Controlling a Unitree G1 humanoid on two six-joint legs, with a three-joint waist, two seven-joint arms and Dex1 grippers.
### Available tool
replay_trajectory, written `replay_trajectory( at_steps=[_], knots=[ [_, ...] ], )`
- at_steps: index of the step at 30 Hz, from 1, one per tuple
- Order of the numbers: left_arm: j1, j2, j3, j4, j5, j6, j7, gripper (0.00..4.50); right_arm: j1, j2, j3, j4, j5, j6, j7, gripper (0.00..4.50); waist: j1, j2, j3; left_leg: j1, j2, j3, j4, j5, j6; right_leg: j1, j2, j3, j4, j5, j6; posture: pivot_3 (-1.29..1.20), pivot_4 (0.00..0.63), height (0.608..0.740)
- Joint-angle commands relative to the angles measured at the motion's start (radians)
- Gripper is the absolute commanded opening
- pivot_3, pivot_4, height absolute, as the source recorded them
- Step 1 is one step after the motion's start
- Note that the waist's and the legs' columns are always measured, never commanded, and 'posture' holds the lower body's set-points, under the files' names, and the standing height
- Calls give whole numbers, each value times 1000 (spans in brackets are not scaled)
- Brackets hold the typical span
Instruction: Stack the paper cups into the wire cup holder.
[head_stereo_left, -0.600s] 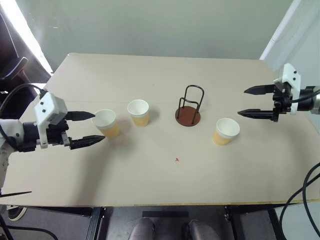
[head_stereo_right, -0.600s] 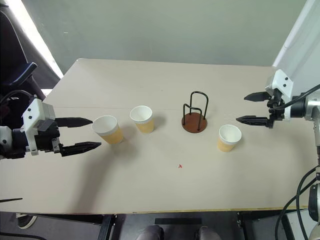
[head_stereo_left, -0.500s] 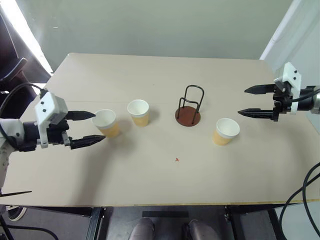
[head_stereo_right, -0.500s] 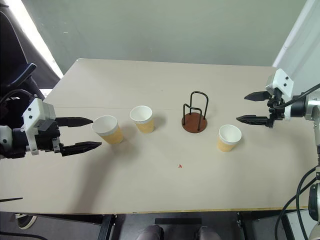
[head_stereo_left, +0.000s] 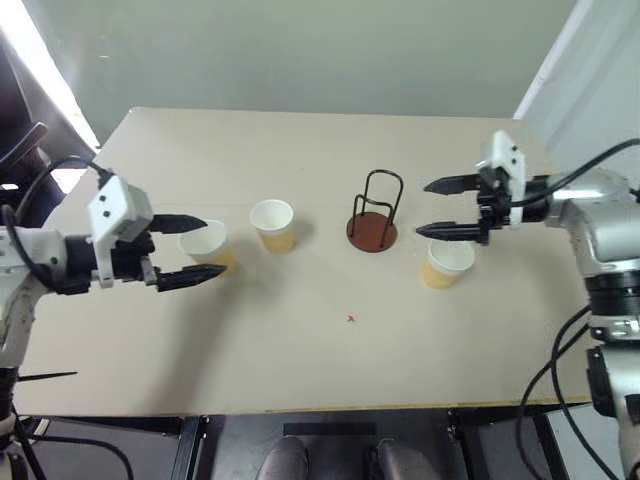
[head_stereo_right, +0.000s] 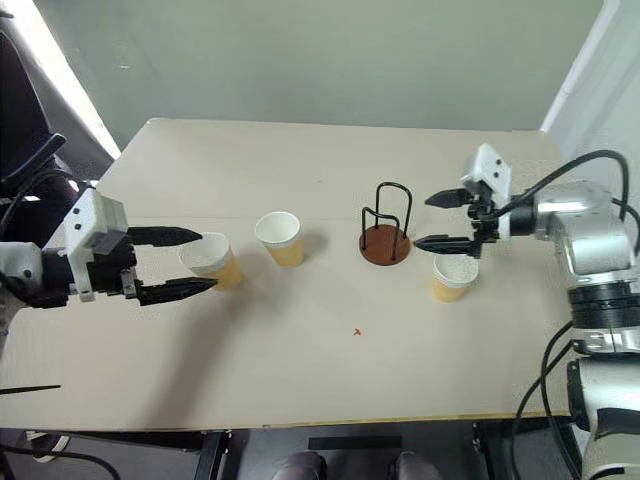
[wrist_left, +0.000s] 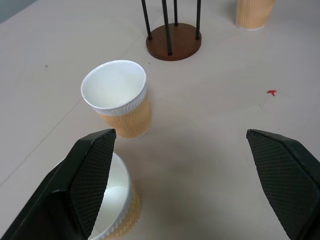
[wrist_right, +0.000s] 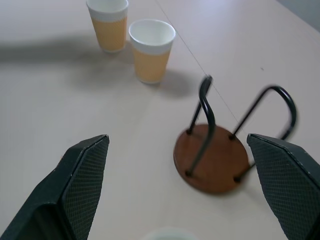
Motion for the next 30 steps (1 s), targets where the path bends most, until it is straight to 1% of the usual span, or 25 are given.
replay_trajectory(
  at_steps=[1,4,18,21,25,30],
  knots=[
    [-37,-9,-9,-47,5,1,35,4469,-55,46,24,24,-40,-15,-75,4500,2,0,0,-1,0,0,0,0,0,0,0,0,0,0,0,0,150,740],
    [-40,-16,-11,-73,-4,11,52,4469,-87,98,54,106,-92,-41,-136,4500,3,0,0,-1,0,-1,0,0,0,-1,0,0,0,1,-1,0,150,740],
    [13,-7,37,-102,-12,22,69,4469,-148,194,71,339,-161,-145,-181,4500,7,0,0,-4,1,0,-1,1,-2,-5,0,-1,3,1,-1,0,150,740],
    [24,-4,50,-109,-12,25,72,4500,-175,218,55,394,-166,-166,-207,3889,7,0,0,-4,2,0,-1,1,-2,-5,0,-1,5,1,-1,0,150,740],
    [38,-2,64,-118,-13,31,73,4500,-188,223,57,425,-171,-192,-198,2441,7,0,0,-4,2,0,-1,1,-3,-6,0,-1,5,1,-2,0,150,740],
    [46,0,71,-122,-14,33,76,4500,-194,223,57,437,-173,-207,-191,529,8,0,0,-5,2,0,-1,1,-4,-6,0,-1,5,1,-2,0,150,740]
  ],
)
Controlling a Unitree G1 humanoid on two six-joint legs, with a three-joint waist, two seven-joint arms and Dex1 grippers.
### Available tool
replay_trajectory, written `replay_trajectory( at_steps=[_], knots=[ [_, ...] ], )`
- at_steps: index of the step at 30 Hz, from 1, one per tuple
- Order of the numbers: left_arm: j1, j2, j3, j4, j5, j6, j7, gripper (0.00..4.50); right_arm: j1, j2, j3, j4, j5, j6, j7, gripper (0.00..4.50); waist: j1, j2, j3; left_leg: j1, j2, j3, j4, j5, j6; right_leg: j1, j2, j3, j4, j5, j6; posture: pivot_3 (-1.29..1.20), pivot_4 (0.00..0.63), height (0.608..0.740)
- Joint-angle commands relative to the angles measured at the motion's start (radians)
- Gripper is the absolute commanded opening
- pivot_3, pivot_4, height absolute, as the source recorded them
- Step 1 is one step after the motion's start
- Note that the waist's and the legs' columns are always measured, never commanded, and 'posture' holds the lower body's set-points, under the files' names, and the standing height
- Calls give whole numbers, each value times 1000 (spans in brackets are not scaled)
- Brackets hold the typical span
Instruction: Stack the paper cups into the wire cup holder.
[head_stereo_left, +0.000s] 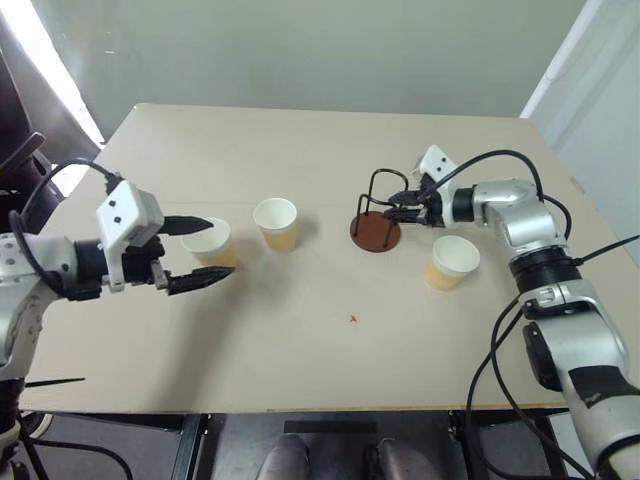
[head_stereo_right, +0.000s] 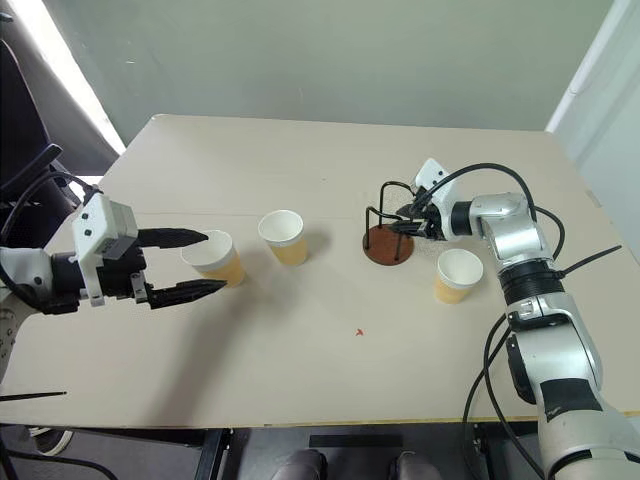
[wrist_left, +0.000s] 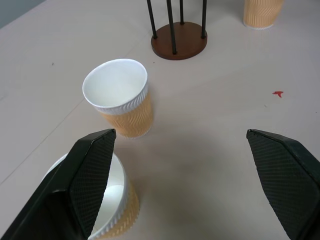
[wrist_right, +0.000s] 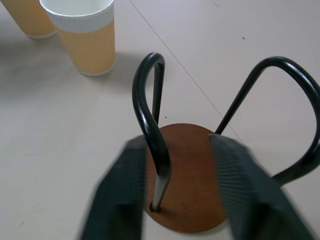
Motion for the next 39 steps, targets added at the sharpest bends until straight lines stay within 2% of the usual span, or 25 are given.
replay_trajectory(
  at_steps=[1,2,5,11,20,28,39],
  knots=[
    [-2,15,45,-30,-8,-4,5,4500,-34,-4,-22,-3,0,-25,3,147,0,0,0,0,0,0,0,0,0,0,0,0,0,0,0,0,150,740],
    [-2,16,44,-29,-7,-5,6,4500,-31,-5,-21,-9,2,-24,11,27,0,0,0,0,0,0,0,0,0,0,0,0,0,0,0,0,150,740],
    [-8,19,42,-24,-9,-6,4,4500,-26,-6,-20,-25,4,-21,26,27,0,0,0,0,0,0,0,0,-1,0,0,0,1,0,0,0,150,740],
    [-20,47,42,-33,-52,6,-61,4500,14,-35,-23,-179,53,28,138,27,0,0,0,-2,1,1,0,0,-1,-2,0,0,1,0,0,0,150,740],
    [20,109,-21,-106,-93,5,-230,4500,198,-143,37,-624,181,161,357,27,-1,0,0,-3,1,3,0,0,-2,-2,1,0,0,0,0,0,150,740],
    [10,98,-98,-122,-61,-12,-247,4500,289,-177,91,-835,226,213,381,27,-7,-1,0,-1,2,1,2,1,-2,-1,2,0,3,0,0,0,150,740],
    [14,101,-91,-115,-54,-11,-239,4500,345,-170,136,-868,208,200,344,27,-9,-1,0,-1,2,0,2,1,-2,-1,2,0,2,0,0,0,150,740]
  ],
)
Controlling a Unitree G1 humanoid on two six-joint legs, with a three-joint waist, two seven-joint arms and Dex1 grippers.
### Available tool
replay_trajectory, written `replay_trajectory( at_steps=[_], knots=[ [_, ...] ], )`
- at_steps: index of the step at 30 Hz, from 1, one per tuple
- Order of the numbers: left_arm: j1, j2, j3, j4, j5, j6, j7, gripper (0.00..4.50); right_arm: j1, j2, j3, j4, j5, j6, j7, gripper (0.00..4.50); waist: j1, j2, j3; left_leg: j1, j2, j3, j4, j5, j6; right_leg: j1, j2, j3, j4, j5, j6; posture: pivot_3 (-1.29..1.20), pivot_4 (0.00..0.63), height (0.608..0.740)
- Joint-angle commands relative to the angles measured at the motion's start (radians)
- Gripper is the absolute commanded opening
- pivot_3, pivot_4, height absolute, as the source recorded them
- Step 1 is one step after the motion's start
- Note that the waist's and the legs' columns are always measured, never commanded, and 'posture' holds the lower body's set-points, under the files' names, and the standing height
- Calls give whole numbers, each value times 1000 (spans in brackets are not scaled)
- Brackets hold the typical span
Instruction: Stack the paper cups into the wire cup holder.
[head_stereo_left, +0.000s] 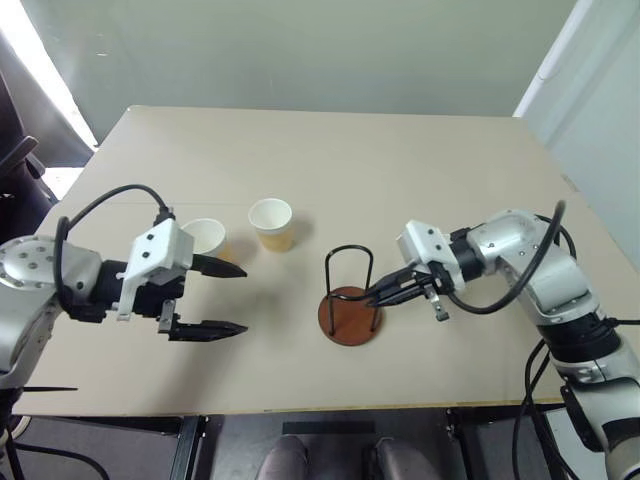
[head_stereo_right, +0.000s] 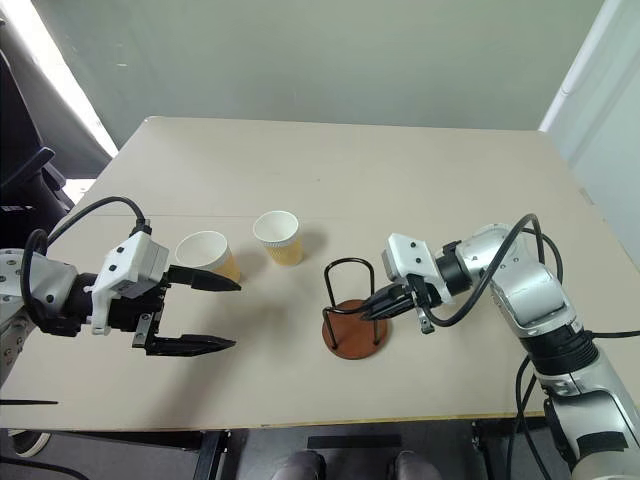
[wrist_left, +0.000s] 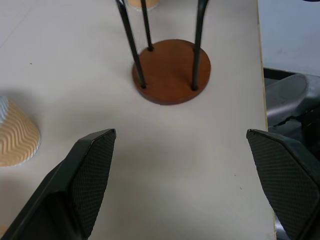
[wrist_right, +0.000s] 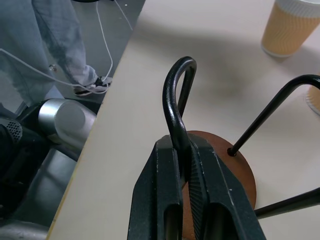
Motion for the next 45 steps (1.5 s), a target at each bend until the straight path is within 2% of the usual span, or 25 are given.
replay_trajectory(
  at_steps=[1,7,11,20,27,32,45],
  knots=[
    [-11,10,14,-13,3,-11,-3,4500,-4,-8,13,-21,-5,-12,-14,27,0,0,0,0,0,0,0,0,0,0,0,0,0,0,0,0,150,740],
    [-18,6,8,-7,14,-16,-2,4500,-3,-23,42,-10,-27,-15,-22,27,-1,0,0,3,0,0,0,0,0,2,0,0,0,0,0,0,150,740],
    [-25,2,3,-2,19,-19,1,4500,0,-35,45,-14,-18,-12,-6,1100,-1,-1,0,4,0,0,0,0,1,3,0,0,0,0,0,0,150,740],
    [-74,-3,-5,28,19,-32,2,4500,-20,-94,27,-31,-8,-49,40,4364,-1,-1,0,3,0,0,0,0,1,3,0,0,0,0,0,0,150,740],
    [-158,-37,24,64,-20,-25,23,4500,-99,-203,-79,-14,24,-27,45,4442,2,0,0,3,0,0,0,0,1,3,0,0,-1,0,0,0,150,740],
    [-135,-72,-1,51,8,-41,64,4500,-83,-333,-92,67,-70,-73,33,4442,8,-1,0,2,0,0,-2,0,1,3,0,0,-3,0,0,0,150,740],
    [-148,-91,-15,44,25,-40,81,4500,-105,-291,-7,293,-247,-238,17,4442,11,-1,0,3,0,1,-1,0,1,3,0,0,-1,0,0,0,150,740]
  ],
)
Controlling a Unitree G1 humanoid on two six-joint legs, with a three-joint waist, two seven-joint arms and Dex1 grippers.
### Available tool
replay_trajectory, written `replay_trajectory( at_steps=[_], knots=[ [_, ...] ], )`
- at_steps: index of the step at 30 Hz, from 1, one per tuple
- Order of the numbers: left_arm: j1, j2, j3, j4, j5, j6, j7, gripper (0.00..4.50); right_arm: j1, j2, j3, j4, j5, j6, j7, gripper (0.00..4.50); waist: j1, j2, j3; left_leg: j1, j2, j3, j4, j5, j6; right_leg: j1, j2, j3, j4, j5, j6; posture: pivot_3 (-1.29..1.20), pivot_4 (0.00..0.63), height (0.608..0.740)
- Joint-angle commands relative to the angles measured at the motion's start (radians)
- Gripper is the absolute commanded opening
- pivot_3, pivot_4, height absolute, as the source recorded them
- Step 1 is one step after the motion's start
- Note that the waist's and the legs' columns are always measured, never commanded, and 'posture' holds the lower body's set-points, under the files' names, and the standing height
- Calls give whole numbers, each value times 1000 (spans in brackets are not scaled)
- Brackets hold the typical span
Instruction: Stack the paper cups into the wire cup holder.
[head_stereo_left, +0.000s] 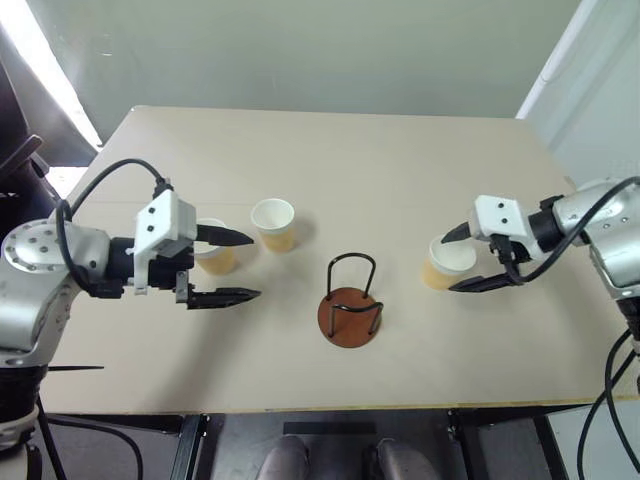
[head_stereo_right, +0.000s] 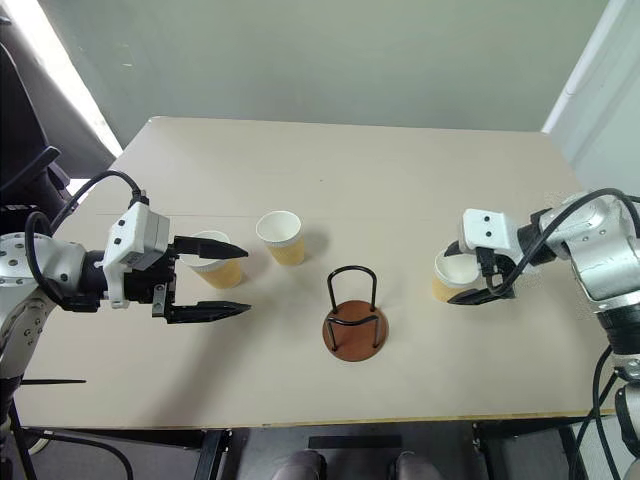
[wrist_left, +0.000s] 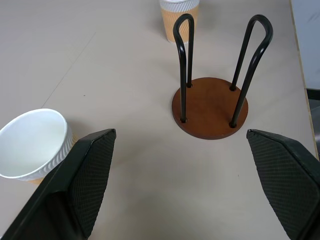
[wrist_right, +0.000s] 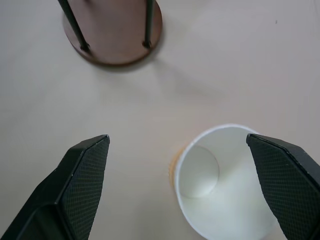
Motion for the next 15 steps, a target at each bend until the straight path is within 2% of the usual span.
replay_trajectory(
  at_steps=[1,5,7,9,15],
  knots=[
    [-11,5,22,-25,-9,-1,8,4500,-21,14,8,18,-33,-39,-2,4442,0,0,0,0,0,0,0,0,0,0,0,0,0,0,0,0,150,740],
    [-6,12,33,-39,-14,10,15,4500,-13,41,35,49,-73,-76,-1,4442,0,0,0,0,0,0,0,0,0,0,0,0,0,0,0,0,150,740],
    [2,17,43,-47,-17,17,18,4500,-9,46,55,79,-115,-115,-21,4075,0,0,0,0,0,0,0,0,0,0,0,0,0,0,0,0,150,740],
    [7,20,49,-52,-19,21,20,4500,-11,51,64,99,-142,-141,-32,3526,0,0,0,0,0,0,0,0,0,0,0,0,0,0,0,0,150,740],
    [10,24,53,-55,-23,28,25,4500,-25,63,53,126,-163,-165,-29,1250,0,0,0,0,0,0,0,0,0,0,0,0,0,0,0,0,150,740]
  ],
)
